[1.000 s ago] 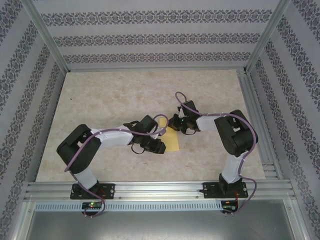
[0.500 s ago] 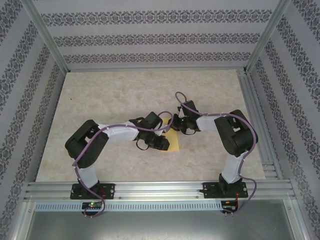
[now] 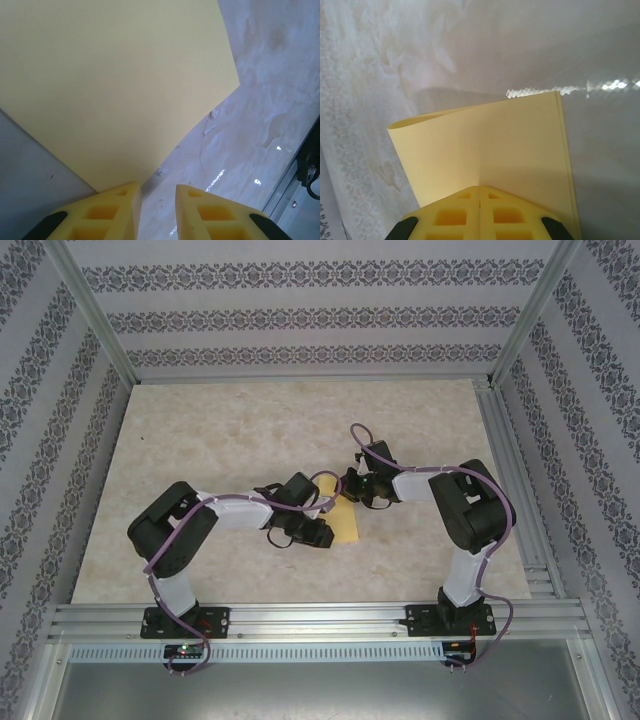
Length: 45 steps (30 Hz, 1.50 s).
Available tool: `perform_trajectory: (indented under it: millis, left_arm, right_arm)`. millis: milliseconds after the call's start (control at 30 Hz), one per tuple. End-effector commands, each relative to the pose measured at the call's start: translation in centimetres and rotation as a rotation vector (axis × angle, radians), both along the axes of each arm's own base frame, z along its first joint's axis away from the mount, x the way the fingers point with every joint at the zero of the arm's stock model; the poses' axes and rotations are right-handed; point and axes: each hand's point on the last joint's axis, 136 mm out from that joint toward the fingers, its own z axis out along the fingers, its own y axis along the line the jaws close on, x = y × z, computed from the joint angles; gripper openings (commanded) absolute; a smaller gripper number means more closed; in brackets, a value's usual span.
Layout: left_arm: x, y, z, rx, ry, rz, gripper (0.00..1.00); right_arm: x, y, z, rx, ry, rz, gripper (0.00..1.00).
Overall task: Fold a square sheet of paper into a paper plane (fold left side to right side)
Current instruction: First fold the square sheet of paper in half at the center of the table, then hold the square sheet of paper at the center of the table.
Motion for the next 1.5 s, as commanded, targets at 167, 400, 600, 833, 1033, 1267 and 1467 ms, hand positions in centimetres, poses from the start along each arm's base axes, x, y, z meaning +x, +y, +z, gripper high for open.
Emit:
perform_trajectory:
  millis: [167,400,600,833,1033,1267,1467]
  left_arm:
    - [1.6,-0.5,5.8,-0.096,-0.055,0.029,0.28]
    - [4.9,-1.2,7.1,-0.098,-0.093,0.032,0.28]
    - [5.5,-2.2,3.9,-0.078,-0.045,0.008,0.27]
    - [5.6,-2.5,1.9,-0.06,-0.015,0.008,0.27]
    - [4.5,-1.2,-0.4,-0.007,0.023,0.017,0.27]
    - [3.5,-0.3,-1.8,0.018,0.044,0.024,0.27]
    - [3.1,0.1,-2.3,0.026,0.05,0.033,0.26]
  right_arm:
    - [-2.0,-2.8,-4.1,-0.168,0.098,-0.034,0.05]
    - [-1.9,-2.7,-4.0,-0.165,0.096,-0.032,0.05]
    - [-2.0,-2.5,-4.0,-0.162,0.097,-0.026,0.05]
    - [-2.1,-2.3,-4.0,-0.162,0.097,-0.02,0.05]
    - [-1.9,-2.2,-3.6,-0.158,0.088,-0.019,0.05]
    - [-1.6,-2.0,-2.8,-0.145,0.075,-0.02,0.05]
    - [-1.3,-1.8,-2.2,-0.105,0.069,-0.036,0.05]
